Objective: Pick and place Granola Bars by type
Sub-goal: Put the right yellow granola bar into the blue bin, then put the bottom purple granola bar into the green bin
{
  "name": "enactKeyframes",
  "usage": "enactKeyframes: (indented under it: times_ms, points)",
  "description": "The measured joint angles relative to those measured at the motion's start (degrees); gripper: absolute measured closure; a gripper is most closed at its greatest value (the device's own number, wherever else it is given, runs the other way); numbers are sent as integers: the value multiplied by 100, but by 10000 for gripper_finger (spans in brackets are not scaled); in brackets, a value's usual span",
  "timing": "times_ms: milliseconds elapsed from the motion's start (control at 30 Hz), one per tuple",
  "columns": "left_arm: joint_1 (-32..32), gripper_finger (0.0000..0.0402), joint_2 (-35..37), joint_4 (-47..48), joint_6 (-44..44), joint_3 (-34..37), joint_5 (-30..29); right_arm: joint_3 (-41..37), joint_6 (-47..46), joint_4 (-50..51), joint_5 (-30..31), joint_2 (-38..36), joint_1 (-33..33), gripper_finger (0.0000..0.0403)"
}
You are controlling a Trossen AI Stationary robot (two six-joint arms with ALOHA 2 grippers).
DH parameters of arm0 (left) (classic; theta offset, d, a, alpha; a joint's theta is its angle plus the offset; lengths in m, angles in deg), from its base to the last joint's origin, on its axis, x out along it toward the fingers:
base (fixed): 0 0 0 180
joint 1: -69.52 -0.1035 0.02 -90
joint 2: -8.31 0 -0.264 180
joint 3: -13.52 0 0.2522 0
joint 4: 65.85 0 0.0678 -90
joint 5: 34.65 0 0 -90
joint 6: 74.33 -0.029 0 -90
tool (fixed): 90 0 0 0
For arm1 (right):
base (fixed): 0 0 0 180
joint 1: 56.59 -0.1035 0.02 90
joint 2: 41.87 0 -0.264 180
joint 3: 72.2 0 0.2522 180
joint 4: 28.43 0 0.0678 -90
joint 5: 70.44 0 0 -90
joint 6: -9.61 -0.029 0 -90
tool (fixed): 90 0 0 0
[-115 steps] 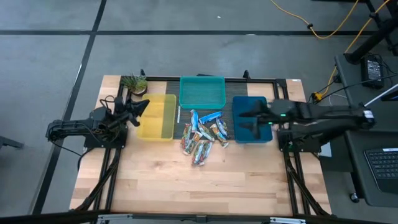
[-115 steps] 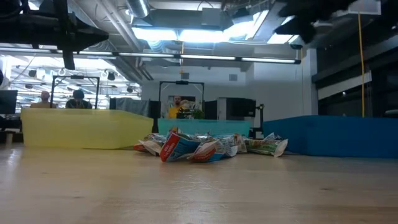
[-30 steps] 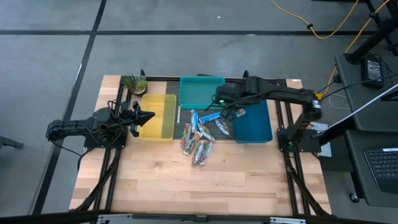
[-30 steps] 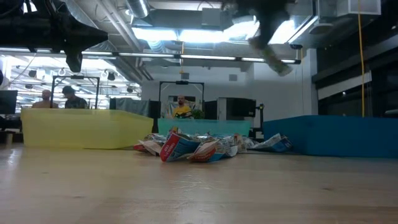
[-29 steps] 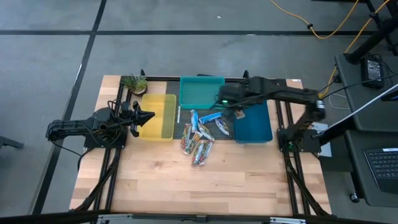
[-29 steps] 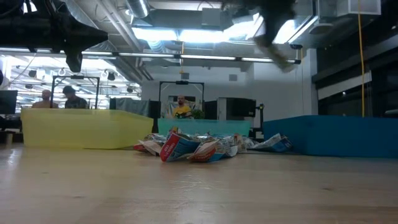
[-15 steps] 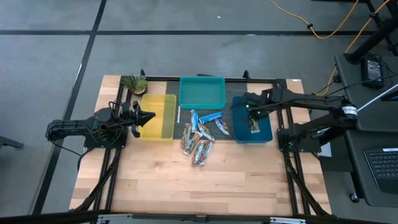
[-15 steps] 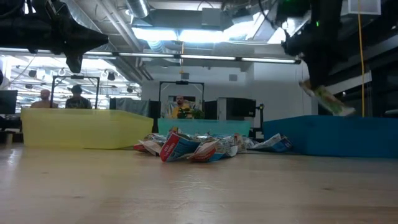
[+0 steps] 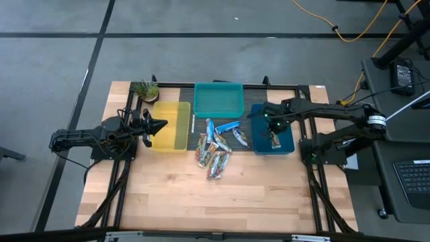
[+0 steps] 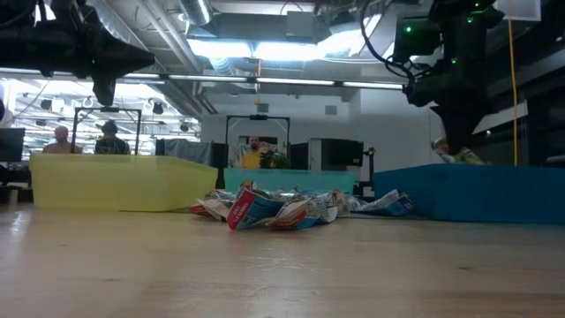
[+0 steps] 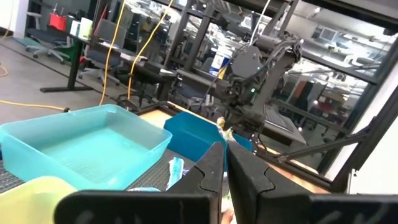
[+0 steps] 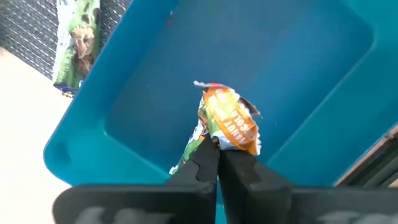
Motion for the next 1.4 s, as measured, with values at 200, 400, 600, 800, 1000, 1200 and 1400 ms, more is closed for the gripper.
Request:
enactKeyframes:
  times_ms: [200, 400, 600, 800, 1000, 1200, 1400]
  points:
    - [1, 388, -2, 107, 122, 0, 0, 0, 155, -123, 2, 0, 5, 377]
    - [0, 388, -2, 150, 149, 0, 0, 0, 148, -131, 4, 0, 5, 308]
    - [1, 388, -2, 159, 144, 0, -1, 244, 144, -172, 9, 2, -26, 256]
    - [1, 388, -2, 264, 137, 0, -1, 903, 316, -661, 11, 12, -280, 253]
    - [-1, 388, -2, 264, 133, 0, -2, 1735, 961, -842, 13, 546, -682, 255]
    - [-1, 388, -2, 264, 87, 0, -10, 2325, 1768, -844, -126, 1558, -948, 253]
    - [-1, 388, -2, 260, 89, 0, 4, 2420, 1932, -872, -280, 2416, -931, 197]
